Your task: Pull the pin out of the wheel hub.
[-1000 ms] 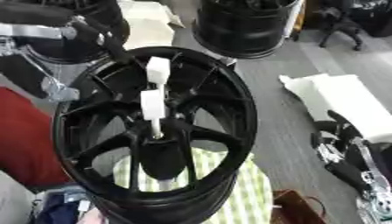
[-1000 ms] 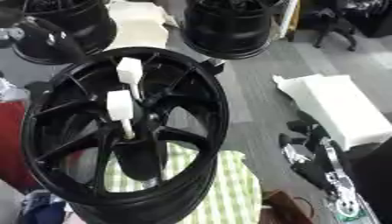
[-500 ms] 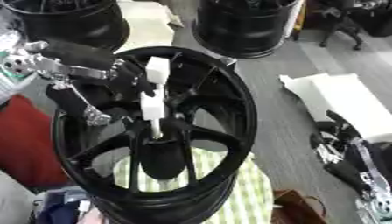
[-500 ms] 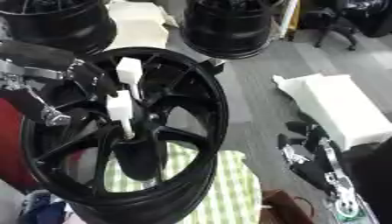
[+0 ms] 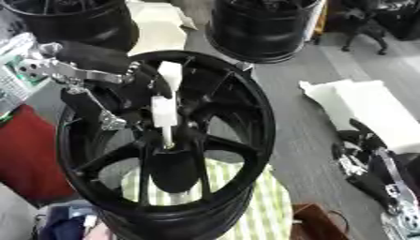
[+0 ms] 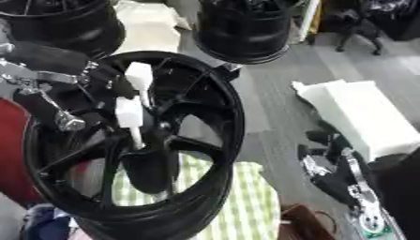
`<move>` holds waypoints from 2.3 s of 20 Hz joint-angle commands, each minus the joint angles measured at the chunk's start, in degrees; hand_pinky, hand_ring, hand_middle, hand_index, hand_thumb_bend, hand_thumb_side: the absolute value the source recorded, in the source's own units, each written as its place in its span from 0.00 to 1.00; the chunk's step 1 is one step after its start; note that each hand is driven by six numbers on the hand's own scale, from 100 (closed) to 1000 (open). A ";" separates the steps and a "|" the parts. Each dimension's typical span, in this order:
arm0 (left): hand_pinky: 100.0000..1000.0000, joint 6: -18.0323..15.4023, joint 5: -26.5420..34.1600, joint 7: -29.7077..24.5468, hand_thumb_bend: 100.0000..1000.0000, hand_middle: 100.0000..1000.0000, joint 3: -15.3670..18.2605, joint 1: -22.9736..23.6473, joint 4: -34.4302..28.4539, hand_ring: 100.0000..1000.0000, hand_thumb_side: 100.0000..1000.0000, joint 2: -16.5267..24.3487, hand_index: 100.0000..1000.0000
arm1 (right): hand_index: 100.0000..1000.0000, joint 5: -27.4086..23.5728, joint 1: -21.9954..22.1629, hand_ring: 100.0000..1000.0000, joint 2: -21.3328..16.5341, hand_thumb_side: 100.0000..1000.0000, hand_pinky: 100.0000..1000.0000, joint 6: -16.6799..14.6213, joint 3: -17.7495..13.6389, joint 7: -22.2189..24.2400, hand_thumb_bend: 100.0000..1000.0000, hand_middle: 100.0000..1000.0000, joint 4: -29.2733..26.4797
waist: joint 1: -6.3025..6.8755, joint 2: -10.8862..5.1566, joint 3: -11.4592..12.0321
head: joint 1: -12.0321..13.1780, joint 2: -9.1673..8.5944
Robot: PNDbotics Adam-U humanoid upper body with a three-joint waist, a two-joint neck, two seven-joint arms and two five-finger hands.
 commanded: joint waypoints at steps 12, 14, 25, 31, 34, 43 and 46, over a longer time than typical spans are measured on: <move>0.85 -15.16 -2.79 -11.08 0.00 0.89 -3.02 -2.96 3.54 0.87 0.06 -2.39 0.94 | 0.95 -0.33 -0.43 0.82 -1.39 0.32 0.66 -0.19 -0.10 0.37 0.17 0.72 -0.51 | 0.06 -0.80 -0.62 | -0.18 -0.09; 0.84 -15.68 -3.60 -11.08 0.00 0.87 -3.51 -2.96 4.19 0.85 0.06 -2.59 0.94 | 0.95 -0.33 -0.46 0.82 -1.37 0.32 0.66 -0.21 -0.06 0.43 0.17 0.72 -0.50 | 0.07 -0.79 -0.64 | -0.18 -0.09; 0.72 -17.49 -5.85 -11.08 0.00 0.74 -3.79 -2.98 6.62 0.67 0.09 -3.16 0.87 | 0.95 -0.33 -0.54 0.82 -1.34 0.32 0.66 -0.26 -0.04 0.56 0.17 0.72 -0.44 | 0.14 -0.82 -0.61 | -0.37 -0.09; 0.59 -14.02 -1.29 -11.08 0.00 0.50 -2.51 -3.51 6.85 0.46 0.26 -3.87 0.69 | 0.95 -0.36 -0.53 0.82 -1.27 0.32 0.66 -0.28 -0.09 0.55 0.16 0.72 -0.40 | 0.08 -0.92 -0.52 | -0.52 -0.09; 0.52 -10.53 2.87 -11.08 0.00 0.37 -1.05 -4.09 5.97 0.38 0.37 -3.97 0.57 | 0.95 -0.37 -0.41 0.82 -1.28 0.32 0.66 -0.27 -0.17 0.50 0.16 0.72 -0.36 | 0.05 -0.96 -0.45 | -0.57 -0.09; 0.50 -3.13 9.15 -11.08 0.00 0.34 8.94 -4.95 1.84 0.35 0.38 -0.77 0.55 | 0.95 -0.23 -0.07 0.82 -1.31 0.32 0.67 -0.27 -0.56 0.22 0.16 0.72 -0.27 | 0.09 -1.28 -0.03 | -0.89 -0.09; 0.52 -2.14 9.52 -11.08 0.00 0.35 14.84 -2.69 0.55 0.36 0.36 2.93 0.56 | 0.95 -0.17 0.08 0.82 -1.24 0.32 0.67 -0.30 -0.76 0.00 0.16 0.72 -0.28 | 0.15 -1.31 0.43 | -1.02 -0.09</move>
